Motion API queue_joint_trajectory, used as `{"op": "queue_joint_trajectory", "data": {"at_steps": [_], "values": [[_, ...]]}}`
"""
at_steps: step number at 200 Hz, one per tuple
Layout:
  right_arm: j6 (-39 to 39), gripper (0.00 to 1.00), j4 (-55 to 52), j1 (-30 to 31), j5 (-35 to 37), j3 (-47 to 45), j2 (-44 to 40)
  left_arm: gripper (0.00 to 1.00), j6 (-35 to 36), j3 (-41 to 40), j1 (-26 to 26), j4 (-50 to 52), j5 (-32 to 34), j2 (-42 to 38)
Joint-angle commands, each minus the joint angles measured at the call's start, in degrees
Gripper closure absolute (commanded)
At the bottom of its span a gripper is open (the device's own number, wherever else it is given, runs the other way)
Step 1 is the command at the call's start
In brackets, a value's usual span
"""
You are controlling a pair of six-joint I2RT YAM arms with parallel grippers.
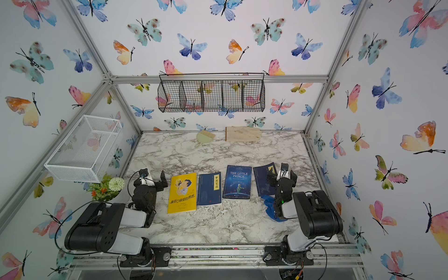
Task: Wipe the cover of the book
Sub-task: Pick up the cleaning item at the center of the board.
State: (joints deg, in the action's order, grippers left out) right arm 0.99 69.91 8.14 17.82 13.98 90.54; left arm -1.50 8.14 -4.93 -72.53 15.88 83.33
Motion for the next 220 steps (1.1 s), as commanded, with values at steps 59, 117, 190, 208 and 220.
{"op": "queue_joint_trajectory", "data": {"at_steps": [59,117,190,208,220], "values": [[-0.29,0.01,1.28,0.38,-0.07,-0.32,0.16,0.02,-0.03,0.72,0.30,-0.02,0.32,0.31],[-0.29,0.01,1.67,0.38,0.63,-0.58,0.10,0.02,0.00,0.81,0.36,0.11,0.14,0.31],[-0.29,0.00,1.91,0.38,0.71,-0.66,0.07,0.02,0.85,0.05,-0.64,-1.11,1.14,0.12],[-0.21,0.01,1.76,0.38,0.43,-0.69,0.07,0.02,0.88,0.10,-0.62,-1.32,1.10,0.29],[-0.03,0.01,1.49,0.38,-0.07,-0.45,0.07,0.02,0.84,0.11,-0.67,-1.34,1.23,0.30]]}}
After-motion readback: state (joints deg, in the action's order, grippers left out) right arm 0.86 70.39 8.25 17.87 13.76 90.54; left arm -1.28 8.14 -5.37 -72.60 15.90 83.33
